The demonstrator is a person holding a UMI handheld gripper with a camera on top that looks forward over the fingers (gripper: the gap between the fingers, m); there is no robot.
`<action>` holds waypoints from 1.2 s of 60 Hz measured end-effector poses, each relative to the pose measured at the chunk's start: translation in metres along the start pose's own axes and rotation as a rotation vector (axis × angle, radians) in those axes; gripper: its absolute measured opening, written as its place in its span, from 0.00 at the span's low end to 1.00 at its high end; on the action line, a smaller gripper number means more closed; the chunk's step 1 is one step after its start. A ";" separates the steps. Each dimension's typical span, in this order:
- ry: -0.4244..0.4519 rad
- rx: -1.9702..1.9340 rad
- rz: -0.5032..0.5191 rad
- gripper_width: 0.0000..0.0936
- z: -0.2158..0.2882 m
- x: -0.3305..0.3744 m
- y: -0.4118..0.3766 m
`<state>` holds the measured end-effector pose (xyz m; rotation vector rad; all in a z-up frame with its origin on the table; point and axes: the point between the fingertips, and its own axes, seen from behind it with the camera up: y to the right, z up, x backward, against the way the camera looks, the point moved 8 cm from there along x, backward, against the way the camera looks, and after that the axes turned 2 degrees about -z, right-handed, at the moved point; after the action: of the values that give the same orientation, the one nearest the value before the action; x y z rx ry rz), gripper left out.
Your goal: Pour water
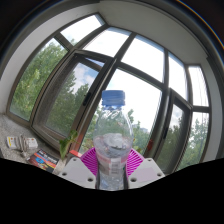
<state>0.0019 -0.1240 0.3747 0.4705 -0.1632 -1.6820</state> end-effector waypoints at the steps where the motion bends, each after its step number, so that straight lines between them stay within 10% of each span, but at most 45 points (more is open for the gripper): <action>1: -0.016 -0.033 0.011 0.33 -0.009 0.000 -0.002; 29: -0.451 -0.376 0.159 0.33 -0.269 0.014 -0.081; 41: -0.406 -0.346 0.152 0.44 -0.267 0.015 -0.082; 52: -0.550 -0.337 0.138 0.92 -0.269 0.034 -0.078; 72: -0.663 -0.306 0.037 0.91 -0.206 0.146 -0.060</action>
<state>0.0141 -0.2230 0.1356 -0.3303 -0.3856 -1.7359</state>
